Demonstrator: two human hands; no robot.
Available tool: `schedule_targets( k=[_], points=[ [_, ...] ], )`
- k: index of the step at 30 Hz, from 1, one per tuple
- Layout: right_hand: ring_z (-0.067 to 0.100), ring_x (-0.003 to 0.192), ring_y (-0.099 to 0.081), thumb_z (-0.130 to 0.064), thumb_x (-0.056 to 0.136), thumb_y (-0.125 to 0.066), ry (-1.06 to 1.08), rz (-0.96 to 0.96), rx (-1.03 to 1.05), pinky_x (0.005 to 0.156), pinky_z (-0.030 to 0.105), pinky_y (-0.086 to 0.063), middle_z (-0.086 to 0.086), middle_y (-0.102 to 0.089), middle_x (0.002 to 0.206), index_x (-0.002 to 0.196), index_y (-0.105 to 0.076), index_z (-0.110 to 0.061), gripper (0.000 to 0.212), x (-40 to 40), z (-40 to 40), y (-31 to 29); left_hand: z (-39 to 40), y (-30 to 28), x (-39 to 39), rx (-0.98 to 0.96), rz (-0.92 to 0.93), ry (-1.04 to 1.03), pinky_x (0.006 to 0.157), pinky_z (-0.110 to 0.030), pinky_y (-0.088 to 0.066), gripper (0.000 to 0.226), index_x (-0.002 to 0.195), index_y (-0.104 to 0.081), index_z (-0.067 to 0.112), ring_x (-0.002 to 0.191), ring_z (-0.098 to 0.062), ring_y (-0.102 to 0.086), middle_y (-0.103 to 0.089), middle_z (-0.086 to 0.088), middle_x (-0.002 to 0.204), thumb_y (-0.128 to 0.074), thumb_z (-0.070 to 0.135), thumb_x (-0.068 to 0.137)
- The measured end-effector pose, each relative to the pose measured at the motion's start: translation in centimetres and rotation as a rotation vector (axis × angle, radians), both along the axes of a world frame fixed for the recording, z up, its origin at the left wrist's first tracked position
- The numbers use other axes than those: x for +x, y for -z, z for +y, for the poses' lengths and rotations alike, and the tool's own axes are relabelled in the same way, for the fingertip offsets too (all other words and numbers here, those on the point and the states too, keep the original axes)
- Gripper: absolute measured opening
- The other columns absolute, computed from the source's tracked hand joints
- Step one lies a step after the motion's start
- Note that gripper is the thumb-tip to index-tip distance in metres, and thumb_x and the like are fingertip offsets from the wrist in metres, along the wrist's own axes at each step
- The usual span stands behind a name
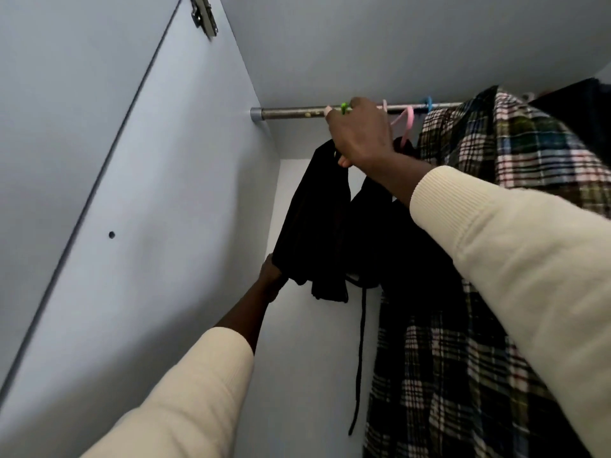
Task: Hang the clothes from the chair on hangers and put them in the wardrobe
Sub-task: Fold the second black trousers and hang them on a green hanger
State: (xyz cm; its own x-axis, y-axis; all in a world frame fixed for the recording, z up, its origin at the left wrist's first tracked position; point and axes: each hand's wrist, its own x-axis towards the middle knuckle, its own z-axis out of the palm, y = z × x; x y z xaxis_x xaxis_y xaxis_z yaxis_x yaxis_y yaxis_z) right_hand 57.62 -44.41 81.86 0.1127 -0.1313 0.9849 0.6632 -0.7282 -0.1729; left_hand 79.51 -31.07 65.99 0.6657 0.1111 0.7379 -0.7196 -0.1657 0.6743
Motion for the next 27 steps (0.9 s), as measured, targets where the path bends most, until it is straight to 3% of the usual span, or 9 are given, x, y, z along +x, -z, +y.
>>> schedule_targets(
  k=[2, 3, 8, 13, 17, 20, 24, 27],
  points=[
    [0.037, 0.103, -0.063, -0.047, 0.09, -0.048, -0.011, -0.041, 0.06, 0.087, 0.036, -0.049, 0.017, -0.065, 0.116, 0.118, -0.057, -0.014, 0.045, -0.1, -1.0, 2.2, 0.8, 1.3, -1.7, 0.01, -0.009, -0.199, 0.062, -0.035, -0.042, 0.024, 0.092, -0.064, 0.004, 0.076, -0.026, -0.058, -0.068, -0.014, 0.083, -0.053, 0.025, 0.089],
    [0.036, 0.109, -0.059, -0.043, 0.093, -0.049, -0.003, -0.074, 0.076, 0.086, 0.037, -0.045, 0.016, -0.062, 0.12, 0.121, -0.054, -0.012, 0.042, -0.2, -1.7, 3.7, 1.2, 2.2, -2.6, 0.02, -0.012, -0.306, 0.066, -0.035, -0.041, 0.028, 0.095, -0.062, 0.0, 0.079, -0.026, -0.056, -0.066, -0.015, 0.086, -0.048, 0.024, 0.096],
    [0.03, 0.088, -0.058, -0.02, 0.095, -0.046, -0.081, -0.128, 0.058, 0.07, 0.036, -0.041, 0.01, -0.059, 0.104, 0.101, -0.053, -0.011, 0.012, 0.4, -4.6, 14.3, -0.5, 8.7, -11.5, 0.173, -0.078, -0.666, 0.074, -0.036, -0.045, 0.028, 0.087, -0.057, 0.006, 0.089, -0.035, -0.062, -0.065, -0.018, 0.09, -0.038, 0.02, 0.102],
    [0.032, 0.077, -0.058, -0.009, 0.091, -0.044, -0.139, 0.149, -0.07, 0.064, 0.039, -0.046, 0.011, -0.06, 0.093, 0.092, -0.054, -0.009, 0.01, 1.2, -4.5, 28.8, -2.5, 17.9, -18.9, 0.448, -0.026, -0.974, 0.08, -0.04, -0.048, 0.025, 0.105, -0.065, 0.001, 0.095, -0.038, -0.061, -0.066, -0.019, 0.103, -0.045, 0.014, 0.097],
    [0.038, 0.084, -0.059, -0.008, 0.09, -0.043, -0.186, 0.479, -0.243, 0.071, 0.036, -0.037, 0.015, -0.064, 0.098, 0.094, -0.057, -0.005, 0.015, -1.6, -4.0, 42.1, -3.9, 28.0, -25.1, 0.759, 0.155, -1.069, 0.077, -0.039, -0.043, 0.024, 0.099, -0.066, 0.004, 0.092, -0.037, -0.06, -0.066, -0.016, 0.099, -0.045, 0.015, 0.095],
    [0.038, 0.09, -0.06, -0.008, 0.091, -0.043, -0.233, 0.661, -0.362, 0.08, 0.038, -0.038, 0.014, -0.065, 0.101, 0.1, -0.059, -0.006, 0.018, -5.1, -3.7, 51.7, -5.0, 35.3, -30.2, 0.912, 0.296, -1.085, 0.07, -0.036, -0.036, 0.018, 0.088, -0.064, 0.006, 0.087, -0.037, -0.059, -0.065, -0.015, 0.092, -0.047, 0.01, 0.088],
    [0.038, 0.09, -0.062, -0.009, 0.091, -0.044, -0.321, 0.837, -0.497, 0.079, 0.04, -0.041, 0.015, -0.067, 0.097, 0.098, -0.061, -0.006, 0.018, -11.6, -3.5, 64.0, -5.8, 46.6, -38.0, 0.865, 0.504, -1.09, 0.069, -0.037, -0.036, 0.021, 0.081, -0.063, 0.005, 0.081, -0.039, -0.059, -0.065, -0.017, 0.084, -0.048, 0.013, 0.092],
    [0.04, 0.086, -0.066, -0.006, 0.089, -0.05, -0.401, 0.896, -0.624, 0.07, 0.04, -0.05, 0.018, -0.068, 0.088, 0.091, -0.062, -0.004, 0.012, -15.9, -3.5, 71.3, -6.0, 54.6, -43.5, 0.843, 0.654, -1.093, 0.068, -0.039, -0.041, 0.02, 0.077, -0.064, 0.003, 0.076, -0.04, -0.06, -0.064, -0.019, 0.079, -0.051, 0.012, 0.091]
  ],
)
